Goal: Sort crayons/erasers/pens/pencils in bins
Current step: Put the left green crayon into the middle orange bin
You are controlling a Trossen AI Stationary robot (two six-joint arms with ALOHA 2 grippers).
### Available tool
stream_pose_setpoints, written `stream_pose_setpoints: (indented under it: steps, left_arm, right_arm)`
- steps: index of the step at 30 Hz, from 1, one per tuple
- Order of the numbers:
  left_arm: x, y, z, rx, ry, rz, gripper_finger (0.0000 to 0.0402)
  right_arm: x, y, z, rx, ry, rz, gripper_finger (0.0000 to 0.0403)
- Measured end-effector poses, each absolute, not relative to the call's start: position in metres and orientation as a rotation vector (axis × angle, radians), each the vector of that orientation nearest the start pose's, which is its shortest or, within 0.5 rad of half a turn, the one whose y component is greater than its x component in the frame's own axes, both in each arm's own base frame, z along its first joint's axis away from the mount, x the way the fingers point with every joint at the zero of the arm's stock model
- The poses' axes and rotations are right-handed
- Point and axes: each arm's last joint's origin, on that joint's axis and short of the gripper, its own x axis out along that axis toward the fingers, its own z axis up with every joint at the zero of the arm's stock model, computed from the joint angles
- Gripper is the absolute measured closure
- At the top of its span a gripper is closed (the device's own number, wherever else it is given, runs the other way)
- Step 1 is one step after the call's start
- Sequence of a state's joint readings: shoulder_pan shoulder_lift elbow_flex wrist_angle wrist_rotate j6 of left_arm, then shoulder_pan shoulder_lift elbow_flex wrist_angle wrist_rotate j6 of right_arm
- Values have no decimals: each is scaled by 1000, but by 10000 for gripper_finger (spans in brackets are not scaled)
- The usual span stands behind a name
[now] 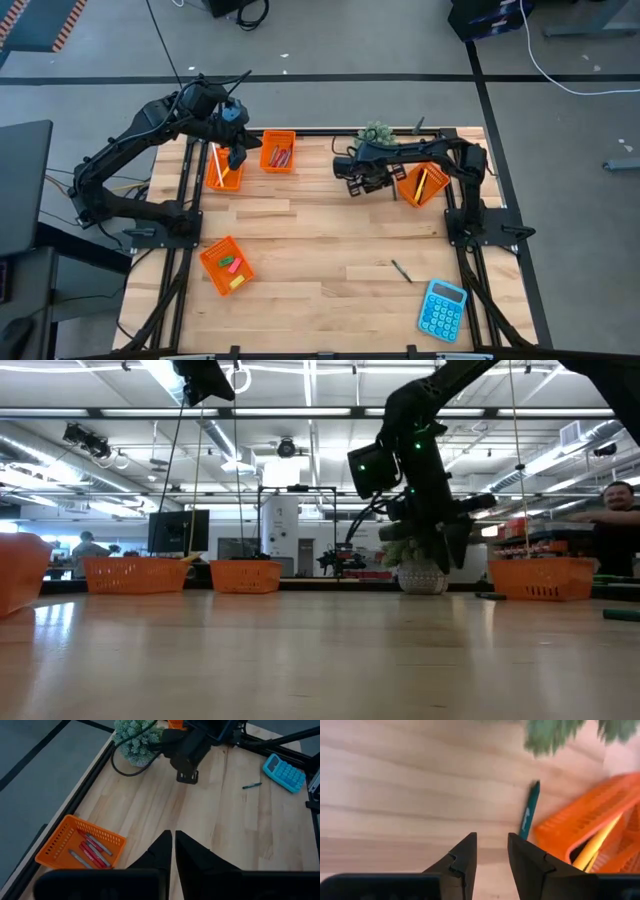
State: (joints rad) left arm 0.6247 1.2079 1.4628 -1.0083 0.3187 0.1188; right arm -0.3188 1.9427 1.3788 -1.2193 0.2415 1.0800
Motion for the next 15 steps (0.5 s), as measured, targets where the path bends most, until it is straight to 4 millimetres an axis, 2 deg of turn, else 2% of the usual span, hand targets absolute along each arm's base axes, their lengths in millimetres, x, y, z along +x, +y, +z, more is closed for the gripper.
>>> stream_pose_setpoints:
  steps: [4,9,15]
  left_arm:
    - [182,120,405,-223,685,248,374]
    - [182,120,406,-222,680,242,388]
    - [184,121,407,-210,660,243,381]
  right_arm:
    - [313,-126,180,813,1414,-1301,287]
    - [305,-143,180,926,1488,-1183,287]
    - [297,-154,180,946,1557,-1099,287]
